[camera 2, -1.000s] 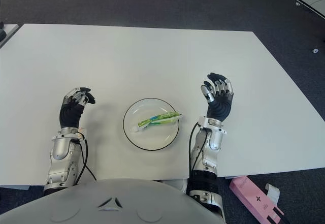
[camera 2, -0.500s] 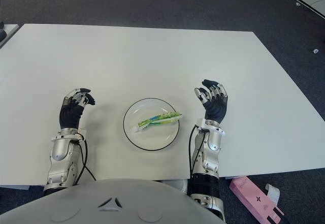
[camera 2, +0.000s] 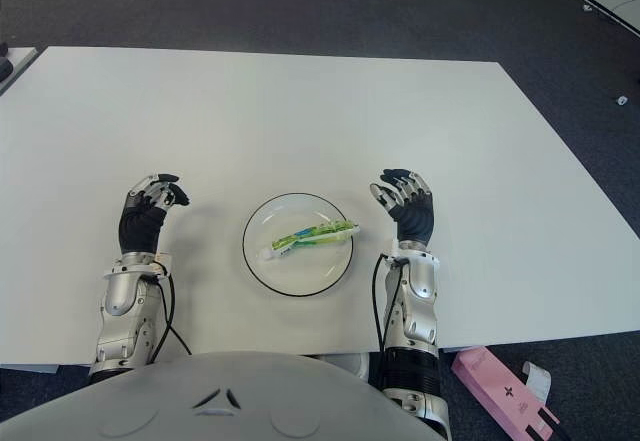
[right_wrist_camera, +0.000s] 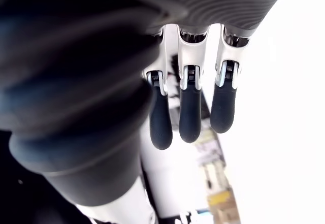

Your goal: Put the toothpaste on the table into the plate.

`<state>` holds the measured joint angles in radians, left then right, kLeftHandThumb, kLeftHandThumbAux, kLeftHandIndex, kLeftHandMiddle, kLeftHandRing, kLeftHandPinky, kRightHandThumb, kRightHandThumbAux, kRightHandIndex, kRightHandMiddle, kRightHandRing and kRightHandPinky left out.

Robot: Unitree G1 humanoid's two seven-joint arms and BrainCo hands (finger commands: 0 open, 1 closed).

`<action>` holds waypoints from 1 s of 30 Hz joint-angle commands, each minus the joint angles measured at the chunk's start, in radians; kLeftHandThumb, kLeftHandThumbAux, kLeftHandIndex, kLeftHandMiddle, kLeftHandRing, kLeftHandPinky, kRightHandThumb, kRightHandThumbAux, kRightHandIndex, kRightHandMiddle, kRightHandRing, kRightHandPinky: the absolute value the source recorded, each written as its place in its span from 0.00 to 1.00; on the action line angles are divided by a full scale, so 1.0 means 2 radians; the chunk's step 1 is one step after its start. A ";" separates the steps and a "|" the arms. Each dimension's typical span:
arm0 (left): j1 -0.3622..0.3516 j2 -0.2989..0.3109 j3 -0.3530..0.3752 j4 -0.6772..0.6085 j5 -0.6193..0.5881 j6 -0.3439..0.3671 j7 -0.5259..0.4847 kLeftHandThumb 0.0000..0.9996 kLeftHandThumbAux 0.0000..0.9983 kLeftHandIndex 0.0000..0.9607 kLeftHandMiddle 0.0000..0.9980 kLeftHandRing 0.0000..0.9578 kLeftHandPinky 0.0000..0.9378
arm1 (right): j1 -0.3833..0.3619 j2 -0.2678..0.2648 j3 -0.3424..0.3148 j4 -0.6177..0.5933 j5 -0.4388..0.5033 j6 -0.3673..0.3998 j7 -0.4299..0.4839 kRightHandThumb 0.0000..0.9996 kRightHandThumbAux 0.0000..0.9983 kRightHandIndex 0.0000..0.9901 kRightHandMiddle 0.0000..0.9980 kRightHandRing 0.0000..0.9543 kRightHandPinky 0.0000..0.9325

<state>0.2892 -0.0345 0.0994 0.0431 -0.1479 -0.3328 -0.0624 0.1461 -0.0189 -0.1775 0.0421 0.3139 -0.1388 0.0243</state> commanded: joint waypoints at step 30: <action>-0.001 -0.010 0.003 0.016 0.002 0.017 0.004 0.70 0.72 0.45 0.57 0.58 0.53 | 0.000 -0.021 0.005 0.018 -0.023 0.092 0.032 0.71 0.73 0.42 0.44 0.48 0.50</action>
<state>0.2885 -0.0540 0.1038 0.0595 -0.1468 -0.3101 -0.0611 0.1448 -0.0607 -0.1757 0.0718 0.2778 0.0321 0.0797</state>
